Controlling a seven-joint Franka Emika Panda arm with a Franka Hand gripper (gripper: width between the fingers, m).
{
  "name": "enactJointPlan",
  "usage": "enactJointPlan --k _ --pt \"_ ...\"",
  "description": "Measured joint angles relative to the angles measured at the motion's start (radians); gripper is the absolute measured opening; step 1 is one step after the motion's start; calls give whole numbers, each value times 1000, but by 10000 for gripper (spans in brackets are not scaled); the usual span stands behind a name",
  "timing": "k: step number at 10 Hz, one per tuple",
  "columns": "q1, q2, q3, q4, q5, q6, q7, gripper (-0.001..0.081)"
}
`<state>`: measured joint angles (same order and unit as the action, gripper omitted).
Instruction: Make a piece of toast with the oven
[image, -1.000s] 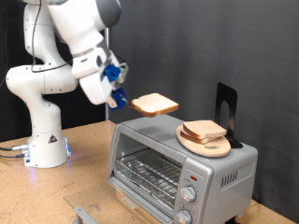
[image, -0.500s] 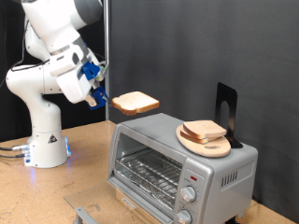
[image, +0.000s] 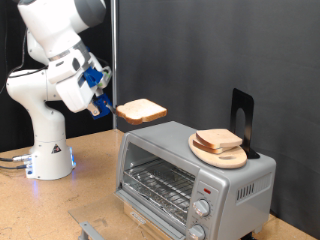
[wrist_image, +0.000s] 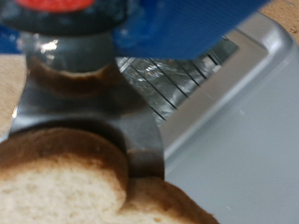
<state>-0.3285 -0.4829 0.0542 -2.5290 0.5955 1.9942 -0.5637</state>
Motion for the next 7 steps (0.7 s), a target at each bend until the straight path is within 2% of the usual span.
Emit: enactJointPlan --k 2,4,7 --pt "-10 44 -4 -25 -18 89 -14 482" --pt "-13 114 -2 -40 -49 182 -20 482" --pt "-14 211 -4 -60 -56 298 -102 482"
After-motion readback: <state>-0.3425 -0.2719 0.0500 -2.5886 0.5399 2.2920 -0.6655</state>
